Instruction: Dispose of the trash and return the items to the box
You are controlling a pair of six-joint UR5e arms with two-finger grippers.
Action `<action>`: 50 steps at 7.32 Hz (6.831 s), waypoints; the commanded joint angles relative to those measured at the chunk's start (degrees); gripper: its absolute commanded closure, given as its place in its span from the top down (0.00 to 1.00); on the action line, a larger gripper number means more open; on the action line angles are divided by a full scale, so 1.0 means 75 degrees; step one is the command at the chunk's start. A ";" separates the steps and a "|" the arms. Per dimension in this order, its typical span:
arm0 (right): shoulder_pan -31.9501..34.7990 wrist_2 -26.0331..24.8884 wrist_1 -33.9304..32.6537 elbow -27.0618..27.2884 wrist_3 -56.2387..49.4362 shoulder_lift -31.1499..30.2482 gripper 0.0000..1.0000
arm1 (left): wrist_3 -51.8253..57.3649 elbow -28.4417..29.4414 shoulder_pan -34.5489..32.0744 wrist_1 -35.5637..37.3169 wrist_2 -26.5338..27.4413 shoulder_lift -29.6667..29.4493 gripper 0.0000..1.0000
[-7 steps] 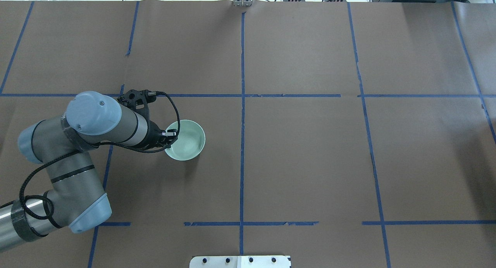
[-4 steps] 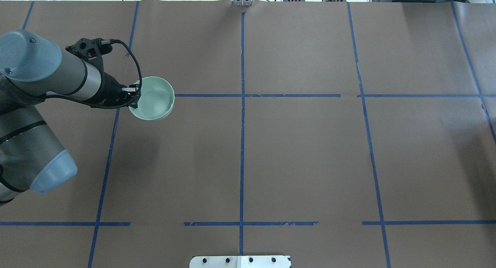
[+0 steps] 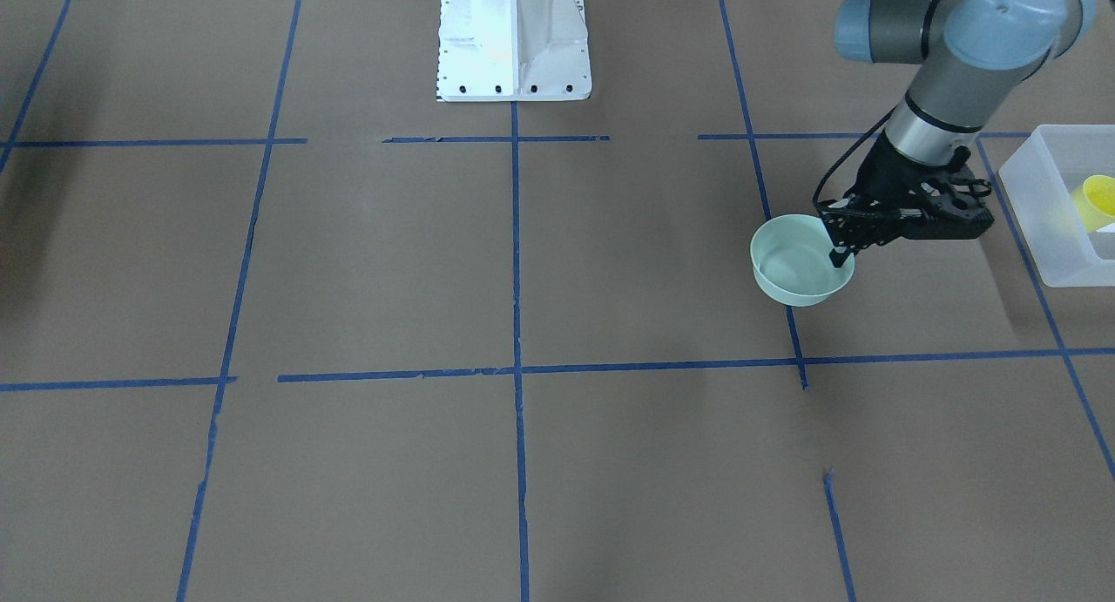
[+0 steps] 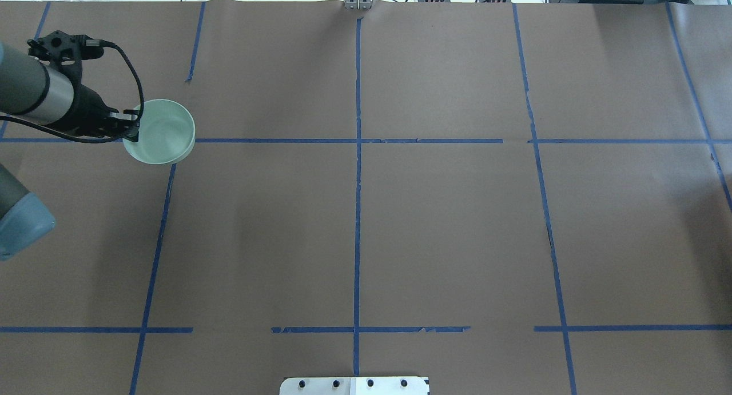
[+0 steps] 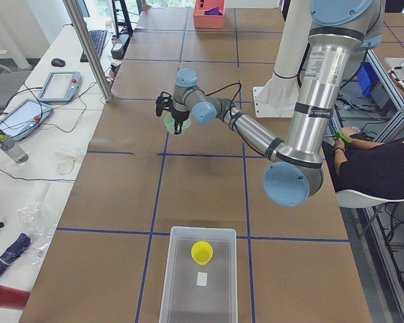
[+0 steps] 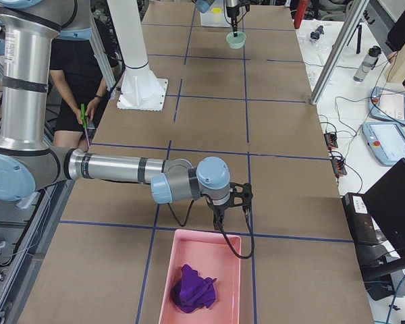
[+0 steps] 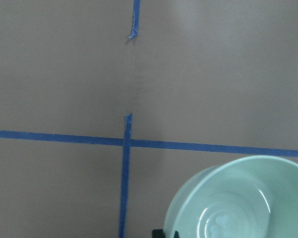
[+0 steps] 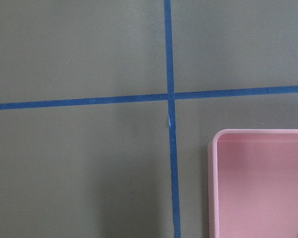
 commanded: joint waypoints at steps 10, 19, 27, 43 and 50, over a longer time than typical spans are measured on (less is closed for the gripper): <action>0.0434 0.0549 -0.0574 -0.0283 -0.0341 0.0535 1.00 | 0.7357 0.2830 -0.4363 -0.0038 -0.1046 0.1039 0.00; 0.0412 0.0491 -0.0612 -0.0036 -0.0330 0.0561 1.00 | 0.9342 0.4755 -0.5513 -0.1737 -0.0050 0.2363 0.00; 0.0412 0.0374 -0.0589 0.0022 -0.0341 0.0549 1.00 | 0.7715 0.2580 -0.5630 0.0049 -0.1077 0.1837 1.00; 0.0189 0.0409 -0.0624 -0.0001 -0.0376 0.0443 1.00 | 0.6049 0.2013 -0.4986 0.0325 -0.2042 0.1929 1.00; 0.0318 0.0057 -0.1092 -0.0059 -0.1267 0.0467 1.00 | 0.6049 0.2013 -0.4974 0.0325 -0.2042 0.1859 1.00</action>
